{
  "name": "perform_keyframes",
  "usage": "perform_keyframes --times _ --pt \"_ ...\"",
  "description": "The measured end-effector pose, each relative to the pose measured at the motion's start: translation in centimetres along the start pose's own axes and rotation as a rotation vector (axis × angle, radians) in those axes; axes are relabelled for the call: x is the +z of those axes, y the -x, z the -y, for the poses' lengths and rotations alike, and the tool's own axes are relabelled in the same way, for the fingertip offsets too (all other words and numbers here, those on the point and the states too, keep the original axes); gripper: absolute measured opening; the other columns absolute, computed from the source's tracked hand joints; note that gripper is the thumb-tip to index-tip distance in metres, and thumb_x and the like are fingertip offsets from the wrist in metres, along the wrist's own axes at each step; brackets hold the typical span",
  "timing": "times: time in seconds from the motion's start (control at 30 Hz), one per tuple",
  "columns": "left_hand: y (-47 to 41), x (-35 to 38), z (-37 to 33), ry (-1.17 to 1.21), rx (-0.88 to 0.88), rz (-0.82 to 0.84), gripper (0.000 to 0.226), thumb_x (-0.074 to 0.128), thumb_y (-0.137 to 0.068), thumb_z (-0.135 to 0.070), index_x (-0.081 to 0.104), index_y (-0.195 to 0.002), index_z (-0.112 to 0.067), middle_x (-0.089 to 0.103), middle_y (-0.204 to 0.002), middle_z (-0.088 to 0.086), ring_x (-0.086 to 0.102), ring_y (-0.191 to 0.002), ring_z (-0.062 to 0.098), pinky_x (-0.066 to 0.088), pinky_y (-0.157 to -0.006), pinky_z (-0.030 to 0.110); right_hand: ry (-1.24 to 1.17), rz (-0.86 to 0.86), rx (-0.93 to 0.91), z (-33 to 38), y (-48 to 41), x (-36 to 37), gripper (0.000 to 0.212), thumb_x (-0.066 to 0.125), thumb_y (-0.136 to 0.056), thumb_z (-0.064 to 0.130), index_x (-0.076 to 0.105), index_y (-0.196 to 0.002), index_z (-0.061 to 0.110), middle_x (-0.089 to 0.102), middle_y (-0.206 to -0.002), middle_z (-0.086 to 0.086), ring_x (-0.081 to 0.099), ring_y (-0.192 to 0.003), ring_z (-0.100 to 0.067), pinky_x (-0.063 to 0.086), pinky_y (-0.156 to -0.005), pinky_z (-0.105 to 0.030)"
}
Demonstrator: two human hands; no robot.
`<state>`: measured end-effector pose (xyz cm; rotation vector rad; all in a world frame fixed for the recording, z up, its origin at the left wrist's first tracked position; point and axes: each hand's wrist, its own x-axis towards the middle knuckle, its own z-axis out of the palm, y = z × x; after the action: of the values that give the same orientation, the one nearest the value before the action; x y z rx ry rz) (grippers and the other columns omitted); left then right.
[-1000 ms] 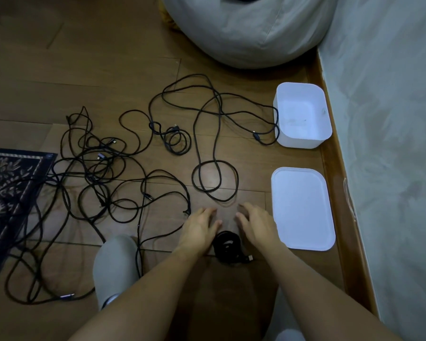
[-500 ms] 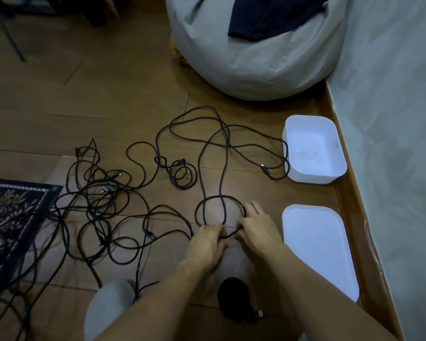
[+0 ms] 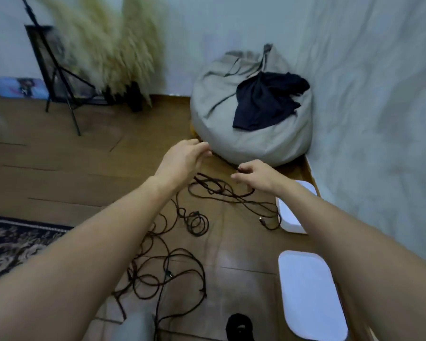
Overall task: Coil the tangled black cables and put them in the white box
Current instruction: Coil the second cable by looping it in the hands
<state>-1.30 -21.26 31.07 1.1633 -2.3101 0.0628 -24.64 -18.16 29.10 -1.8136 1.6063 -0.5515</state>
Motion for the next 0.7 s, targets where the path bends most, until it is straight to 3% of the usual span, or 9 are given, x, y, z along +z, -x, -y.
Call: perform_keyframes --times 0.13,0.2,0.27,0.37,0.53,0.7 --pt "-0.9 -6.9 -1.3 -0.012 0.043 -0.185 0.024 0.047 -0.106 -0.035 0.066 -0.104 -0.020 0.060 -0.088 -0.003 0.058 -0.078 0.020 0.049 -0.064 0.039 -0.020 -0.128 -0.132 6.2 2.3 -5.6 0.030 0.066 -0.098 0.035 0.068 -0.080 0.011 0.058 -0.069 0.001 0.055 -0.068 -0.015 0.042 -0.067 -0.034" --pt "-0.9 -9.6 -1.5 -0.004 0.056 -0.228 0.026 0.045 -0.105 -0.041 0.063 -0.101 -0.023 0.063 -0.087 -0.004 0.060 -0.077 0.020 0.051 -0.063 0.042 0.007 -0.265 -0.221 9.1 3.9 -8.2 0.023 0.069 -0.094 0.038 0.073 -0.080 0.020 0.059 -0.061 0.013 0.052 -0.059 -0.002 0.042 -0.064 -0.030" --pt "-0.5 -11.2 -1.7 0.014 0.058 -0.243 0.027 0.045 -0.105 -0.043 0.063 -0.098 -0.024 0.066 -0.086 -0.006 0.062 -0.077 0.019 0.051 -0.063 0.044 0.090 -0.322 -0.265 11.1 5.4 -9.5 0.021 0.072 -0.091 0.042 0.075 -0.080 0.024 0.060 -0.061 0.012 0.051 -0.058 -0.001 0.040 -0.061 -0.027" --pt "0.8 -11.4 -2.3 0.077 0.032 -0.270 0.025 0.049 -0.103 -0.040 0.065 -0.098 -0.022 0.070 -0.087 -0.006 0.065 -0.080 0.019 0.053 -0.066 0.043 0.079 -0.166 -0.213 11.6 7.1 -8.9 0.027 0.073 -0.091 0.041 0.075 -0.081 0.015 0.053 -0.064 0.000 0.043 -0.055 -0.009 0.033 -0.055 -0.027" --pt "2.2 -11.5 -2.4 0.129 -0.025 -0.313 0.017 0.057 -0.104 -0.032 0.067 -0.097 -0.021 0.071 -0.088 -0.007 0.066 -0.081 0.018 0.054 -0.067 0.044 -0.401 0.022 -0.141 11.0 9.6 -8.3 0.026 0.065 -0.098 0.029 0.076 -0.103 0.006 0.042 -0.061 0.001 0.029 -0.051 -0.010 0.023 -0.045 -0.020" --pt "2.3 -11.8 -2.9 0.162 -0.070 -0.327 0.016 0.056 -0.105 -0.031 0.067 -0.098 -0.022 0.068 -0.084 -0.009 0.062 -0.076 0.015 0.052 -0.066 0.042 -0.212 0.016 -0.133 12.0 10.3 -8.6 0.026 0.063 -0.100 0.025 0.072 -0.098 0.002 0.045 -0.059 -0.002 0.032 -0.049 -0.010 0.025 -0.044 -0.020"
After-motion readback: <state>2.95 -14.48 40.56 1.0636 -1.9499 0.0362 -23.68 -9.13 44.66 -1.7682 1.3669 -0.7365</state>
